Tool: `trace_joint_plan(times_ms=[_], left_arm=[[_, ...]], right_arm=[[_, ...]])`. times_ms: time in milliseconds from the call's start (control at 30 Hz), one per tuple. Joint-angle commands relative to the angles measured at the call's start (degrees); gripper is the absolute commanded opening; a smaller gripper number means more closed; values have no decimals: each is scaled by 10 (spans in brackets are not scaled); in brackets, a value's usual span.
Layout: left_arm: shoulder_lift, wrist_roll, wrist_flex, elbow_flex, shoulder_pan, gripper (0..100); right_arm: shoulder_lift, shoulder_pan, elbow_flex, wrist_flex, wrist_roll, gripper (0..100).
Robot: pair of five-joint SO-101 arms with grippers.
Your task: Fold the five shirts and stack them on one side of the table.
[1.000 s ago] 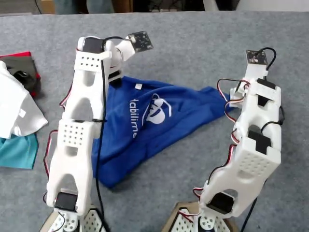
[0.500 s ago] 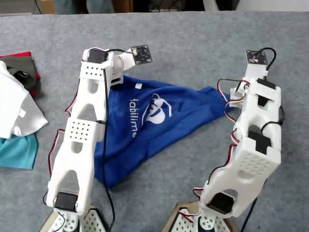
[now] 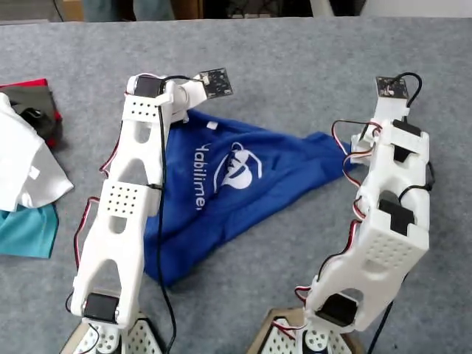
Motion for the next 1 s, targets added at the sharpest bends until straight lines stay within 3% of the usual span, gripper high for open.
trace_joint_plan(times_ms=[0,267,433,600,767,967], left_arm=[[-52,8,53,-51,-2,140],[-53,9,68,-73,5,163],[3,13,22,-70,15,163],[7,62,-21,-69,11,158],[2,46,-11,-70,10,25],[-1,42,13,-73,7,79]], right_arm=[[-3,-5,-1,-8,-4,15],[-3,-5,-1,-7,-4,15],[-3,-5,-1,-7,-4,15],[-3,-5,-1,-6,-4,15],[-3,-5,-1,-6,-4,15],[-3,-5,-1,-6,-4,15]])
